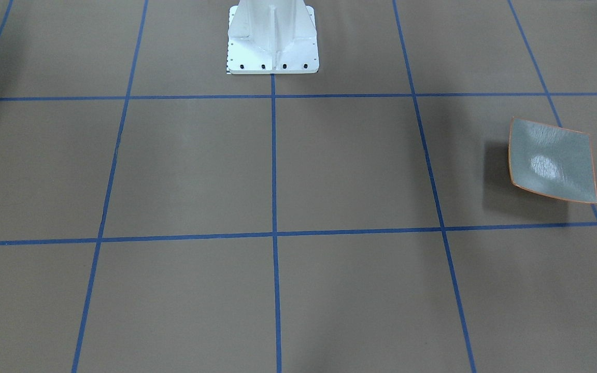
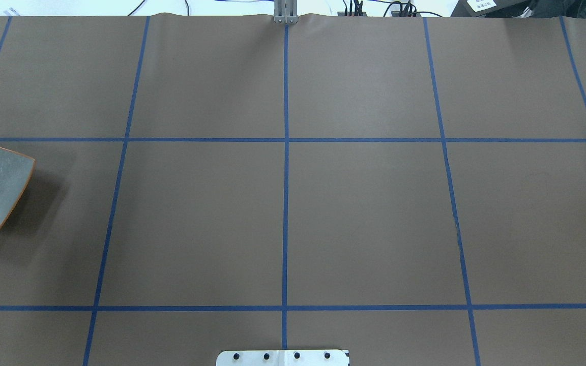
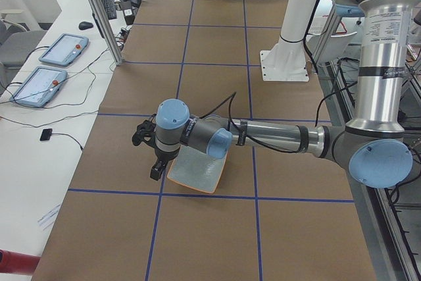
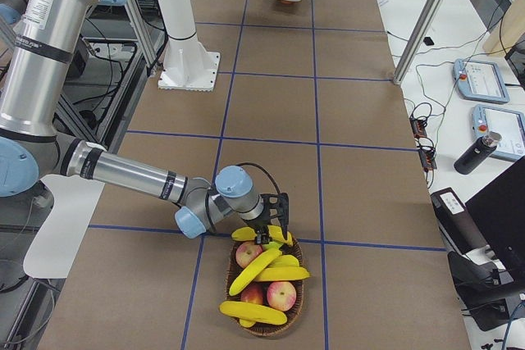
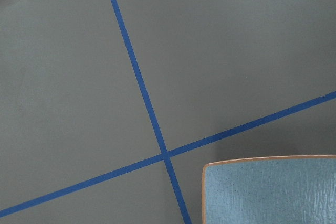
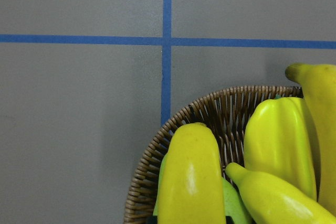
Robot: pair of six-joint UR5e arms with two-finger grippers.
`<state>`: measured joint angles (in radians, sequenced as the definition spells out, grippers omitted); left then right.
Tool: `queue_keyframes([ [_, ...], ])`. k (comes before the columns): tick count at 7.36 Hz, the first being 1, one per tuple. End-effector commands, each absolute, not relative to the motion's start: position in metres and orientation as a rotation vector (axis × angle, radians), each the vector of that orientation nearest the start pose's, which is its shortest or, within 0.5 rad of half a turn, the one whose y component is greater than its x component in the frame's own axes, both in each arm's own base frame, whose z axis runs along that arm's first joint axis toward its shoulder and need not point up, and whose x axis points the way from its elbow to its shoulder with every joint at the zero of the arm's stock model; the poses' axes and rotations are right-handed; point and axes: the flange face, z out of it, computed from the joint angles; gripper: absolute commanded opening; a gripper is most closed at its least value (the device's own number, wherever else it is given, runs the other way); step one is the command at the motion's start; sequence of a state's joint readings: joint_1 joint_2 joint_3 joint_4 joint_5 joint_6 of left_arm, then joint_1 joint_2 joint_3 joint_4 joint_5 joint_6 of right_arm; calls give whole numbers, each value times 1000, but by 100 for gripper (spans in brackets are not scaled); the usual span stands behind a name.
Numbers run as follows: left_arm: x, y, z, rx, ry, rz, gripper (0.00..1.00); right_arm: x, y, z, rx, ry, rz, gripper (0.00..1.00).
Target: Transfer all bananas from basket to plate
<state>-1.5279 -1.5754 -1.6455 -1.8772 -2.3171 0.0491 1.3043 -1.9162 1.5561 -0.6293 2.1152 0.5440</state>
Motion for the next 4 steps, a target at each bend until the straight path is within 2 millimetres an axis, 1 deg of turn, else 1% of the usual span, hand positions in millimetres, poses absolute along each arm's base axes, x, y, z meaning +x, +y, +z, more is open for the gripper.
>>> queue_keyframes([
  [1,-44,-515,586,373,737,232,100,12,-367,705,359,-725,125,0],
  [2,-43,-521,575,393,738,241,100,9,-386,688,383,-750,124,0],
  [3,-42,-539,547,460,734,266,100,2,-410,671,375,-789,113,0],
  [4,-42,-544,533,524,731,291,100,-4,-441,649,375,-812,153,0],
])
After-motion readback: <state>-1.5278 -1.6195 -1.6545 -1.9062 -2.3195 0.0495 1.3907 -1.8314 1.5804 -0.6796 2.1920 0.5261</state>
